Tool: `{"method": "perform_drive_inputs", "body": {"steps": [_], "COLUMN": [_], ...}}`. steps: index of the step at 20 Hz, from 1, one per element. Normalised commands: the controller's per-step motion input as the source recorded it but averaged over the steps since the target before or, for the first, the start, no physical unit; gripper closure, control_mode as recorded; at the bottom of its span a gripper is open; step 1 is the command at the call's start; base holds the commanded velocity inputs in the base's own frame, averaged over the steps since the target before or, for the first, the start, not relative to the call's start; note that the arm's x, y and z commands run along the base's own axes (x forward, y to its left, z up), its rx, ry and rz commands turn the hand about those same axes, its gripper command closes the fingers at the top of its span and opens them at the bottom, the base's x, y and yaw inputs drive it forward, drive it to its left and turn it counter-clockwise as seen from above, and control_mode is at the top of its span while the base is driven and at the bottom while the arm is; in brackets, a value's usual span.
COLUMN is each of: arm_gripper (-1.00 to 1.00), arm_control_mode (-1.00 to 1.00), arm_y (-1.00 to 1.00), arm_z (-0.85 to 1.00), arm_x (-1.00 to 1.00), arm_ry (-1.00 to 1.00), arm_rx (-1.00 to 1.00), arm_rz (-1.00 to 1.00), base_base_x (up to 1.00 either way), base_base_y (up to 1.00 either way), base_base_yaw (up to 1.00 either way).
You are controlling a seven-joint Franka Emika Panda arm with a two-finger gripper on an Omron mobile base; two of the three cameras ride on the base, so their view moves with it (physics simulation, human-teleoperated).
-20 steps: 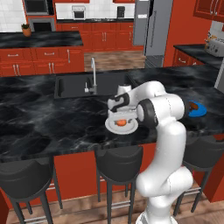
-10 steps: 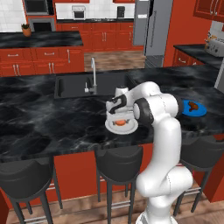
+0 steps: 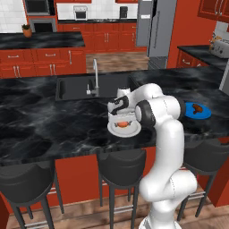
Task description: Transport the chicken drumstick and squash to the fridge. Place the chicken drumstick on the rack containing meat and place the squash on the rack containing the vegetable, ensuring meats and vegetables are on different racks.
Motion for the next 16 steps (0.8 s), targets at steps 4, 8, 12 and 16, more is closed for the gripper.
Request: {"method": "perform_drive_inputs", "body": {"steps": [4,8,12,16], "arm_gripper": [1.00,1.00,1.00,1.00], "arm_control_mode": [-1.00,-1.00,-1.00,-1.00], "arm_y": [0.00,0.00,0.00,0.00], "arm_z": [0.15,0.45,0.76,0.80], "arm_x": [-0.46,-0.72,-0.84,-0.80], "arm_ry": [-0.11,-0.06,-0.08,-0.06], "arm_rx": [0.02,0.15,0.14,0.07], "arm_rz": [0.00,0.00,0.00,0.00], "base_base_x": [0.00,0.00,0.00,0.00], "base_base_y": [0.00,0.00,0.00,0.00], "base_base_yaw": [0.00,0.00,0.00,0.00]}}
